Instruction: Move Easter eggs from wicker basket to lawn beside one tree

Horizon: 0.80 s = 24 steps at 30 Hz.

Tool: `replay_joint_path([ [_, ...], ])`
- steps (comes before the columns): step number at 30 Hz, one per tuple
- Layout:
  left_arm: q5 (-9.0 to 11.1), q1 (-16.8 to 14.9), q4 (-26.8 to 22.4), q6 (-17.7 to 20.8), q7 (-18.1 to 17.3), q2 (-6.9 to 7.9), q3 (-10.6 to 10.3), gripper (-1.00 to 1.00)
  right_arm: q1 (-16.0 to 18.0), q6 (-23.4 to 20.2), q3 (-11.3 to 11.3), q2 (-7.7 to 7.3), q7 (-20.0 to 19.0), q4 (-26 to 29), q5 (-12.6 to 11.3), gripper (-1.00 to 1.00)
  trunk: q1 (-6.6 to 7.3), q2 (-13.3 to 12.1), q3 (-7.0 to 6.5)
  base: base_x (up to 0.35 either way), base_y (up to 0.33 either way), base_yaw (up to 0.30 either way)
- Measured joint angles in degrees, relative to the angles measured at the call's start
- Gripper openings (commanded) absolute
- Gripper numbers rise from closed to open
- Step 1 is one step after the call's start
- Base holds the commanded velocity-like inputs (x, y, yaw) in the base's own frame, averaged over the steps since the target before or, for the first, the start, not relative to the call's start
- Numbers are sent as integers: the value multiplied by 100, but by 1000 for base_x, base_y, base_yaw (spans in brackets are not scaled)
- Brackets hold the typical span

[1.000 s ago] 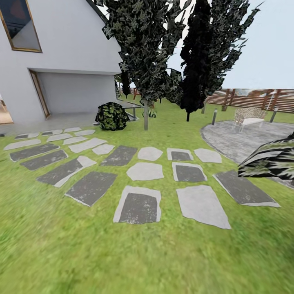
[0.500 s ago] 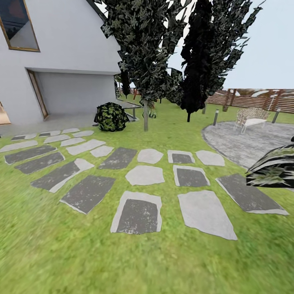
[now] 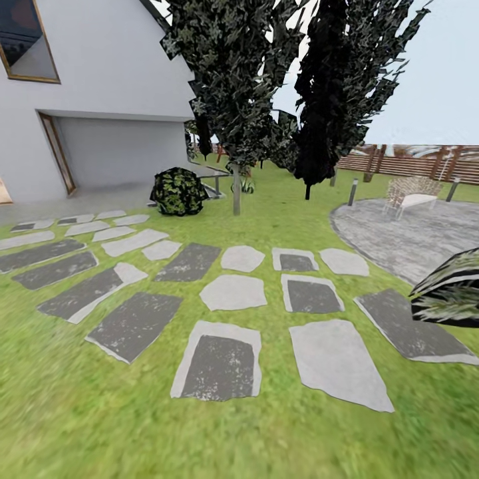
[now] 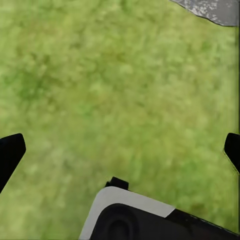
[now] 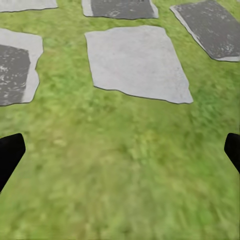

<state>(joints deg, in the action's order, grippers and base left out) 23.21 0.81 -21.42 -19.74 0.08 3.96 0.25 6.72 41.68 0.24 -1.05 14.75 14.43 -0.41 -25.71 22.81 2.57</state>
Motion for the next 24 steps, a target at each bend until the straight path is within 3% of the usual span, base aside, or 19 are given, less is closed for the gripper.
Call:
replay_joint_path([
  [10,1,-3,0,0,0,-6,0,100,0,35,12,0,-11,-8,22,100,0,0,0,335,-91,-5],
  [15,0,-1,1,0,0,-1,0,100,-1,35,14,-1,-11,-11,24,100,0,0,0,335,-73,-165],
  [24,2,1,-1,0,0,-4,0,100,0,27,15,0,-12,-16,24,100,0,0,0,335,36,-32],
])
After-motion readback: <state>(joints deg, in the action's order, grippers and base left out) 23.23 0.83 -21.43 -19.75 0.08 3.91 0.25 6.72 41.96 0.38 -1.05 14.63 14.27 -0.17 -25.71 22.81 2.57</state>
